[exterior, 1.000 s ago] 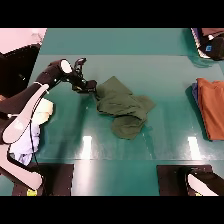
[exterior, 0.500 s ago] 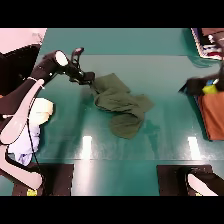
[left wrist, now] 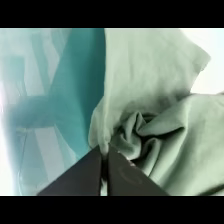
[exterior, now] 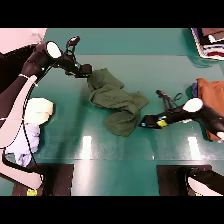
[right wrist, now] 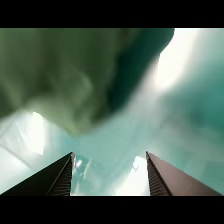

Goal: Fold the shirts.

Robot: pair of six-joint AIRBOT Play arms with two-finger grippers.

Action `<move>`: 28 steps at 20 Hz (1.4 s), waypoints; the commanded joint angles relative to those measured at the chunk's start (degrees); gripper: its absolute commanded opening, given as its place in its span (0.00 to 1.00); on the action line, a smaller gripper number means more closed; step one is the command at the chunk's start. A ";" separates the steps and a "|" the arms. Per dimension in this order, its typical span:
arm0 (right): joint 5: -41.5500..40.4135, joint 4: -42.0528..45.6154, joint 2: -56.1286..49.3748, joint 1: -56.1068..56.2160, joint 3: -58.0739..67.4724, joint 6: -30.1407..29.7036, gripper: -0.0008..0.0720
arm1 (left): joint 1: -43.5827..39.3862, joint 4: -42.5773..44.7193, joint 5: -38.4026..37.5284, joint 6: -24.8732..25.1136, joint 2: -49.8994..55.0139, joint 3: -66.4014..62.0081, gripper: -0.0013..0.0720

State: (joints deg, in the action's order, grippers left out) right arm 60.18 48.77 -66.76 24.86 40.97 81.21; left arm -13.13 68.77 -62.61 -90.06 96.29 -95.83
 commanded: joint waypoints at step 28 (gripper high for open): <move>20.13 24.92 23.56 -21.81 49.09 0.87 0.04 | 0.07 8.59 9.64 3.45 -53.75 -8.92 0.05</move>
State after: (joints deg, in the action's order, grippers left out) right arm 77.56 73.23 -45.65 5.61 85.12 82.00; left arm -13.08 77.36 -57.17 -86.63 48.14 -104.53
